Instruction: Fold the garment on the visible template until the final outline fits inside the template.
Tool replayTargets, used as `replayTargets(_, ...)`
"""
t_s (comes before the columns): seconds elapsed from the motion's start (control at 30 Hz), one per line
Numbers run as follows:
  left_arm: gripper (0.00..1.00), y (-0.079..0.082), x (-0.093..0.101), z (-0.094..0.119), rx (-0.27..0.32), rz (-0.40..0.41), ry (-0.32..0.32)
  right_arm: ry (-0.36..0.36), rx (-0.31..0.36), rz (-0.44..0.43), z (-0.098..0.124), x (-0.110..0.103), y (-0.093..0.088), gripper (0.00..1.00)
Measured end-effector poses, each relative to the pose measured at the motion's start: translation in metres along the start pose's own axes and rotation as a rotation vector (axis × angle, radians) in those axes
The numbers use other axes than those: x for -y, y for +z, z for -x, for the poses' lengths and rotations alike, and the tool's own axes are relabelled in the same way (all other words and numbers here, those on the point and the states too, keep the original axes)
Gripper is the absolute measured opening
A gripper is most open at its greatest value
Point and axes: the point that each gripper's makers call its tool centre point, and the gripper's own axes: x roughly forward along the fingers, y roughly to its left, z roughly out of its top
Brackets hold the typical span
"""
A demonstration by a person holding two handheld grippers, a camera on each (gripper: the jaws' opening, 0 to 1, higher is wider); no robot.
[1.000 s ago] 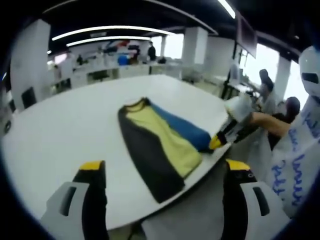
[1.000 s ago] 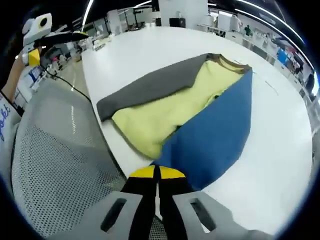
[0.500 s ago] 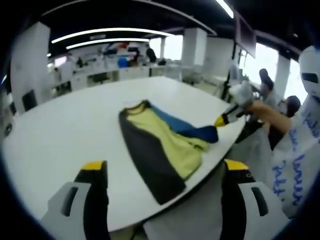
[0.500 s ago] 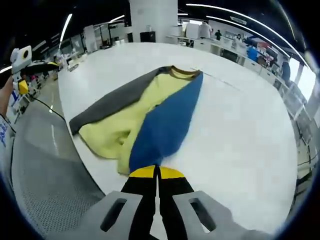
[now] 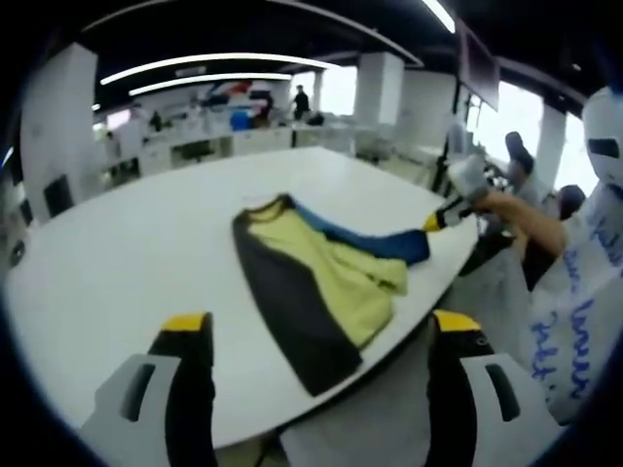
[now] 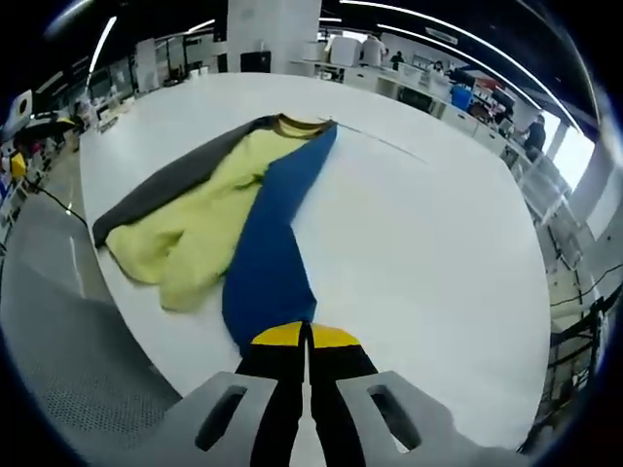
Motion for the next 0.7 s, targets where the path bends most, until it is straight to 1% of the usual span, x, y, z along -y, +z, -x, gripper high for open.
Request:
replayTargets(0.2, 0.89, 0.001, 0.002, -0.001, -0.005, -0.007, -0.01, -0.028, -0.013, -0.012, -0.003, 0.021, -0.007, 0.01)
replayTargets(0.4, 0.9, 0.002, 0.002, 0.0, 0.0, -0.008, -0.008, -0.053, -0.033, 0.009, -0.005, 0.043, -0.011, 0.01)
replayTargets(0.53, 0.9, 0.002, 0.001, 0.001, 0.001, -0.002, -0.002, -0.09, -0.054, 0.028, -0.003, 0.065, -0.011, 0.01)
replayTargets(0.6, 0.9, 0.001, 0.0, 0.001, -0.002, 0.0, 0.003, -0.109, -0.054, 0.031, -0.002, 0.074, -0.01, 0.01)
replayTargets(0.7, 0.89, 0.002, -0.002, 0.003, 0.009, 0.01, 0.013, -0.143, -0.054, 0.051, -0.002, 0.089, -0.01, 0.01)
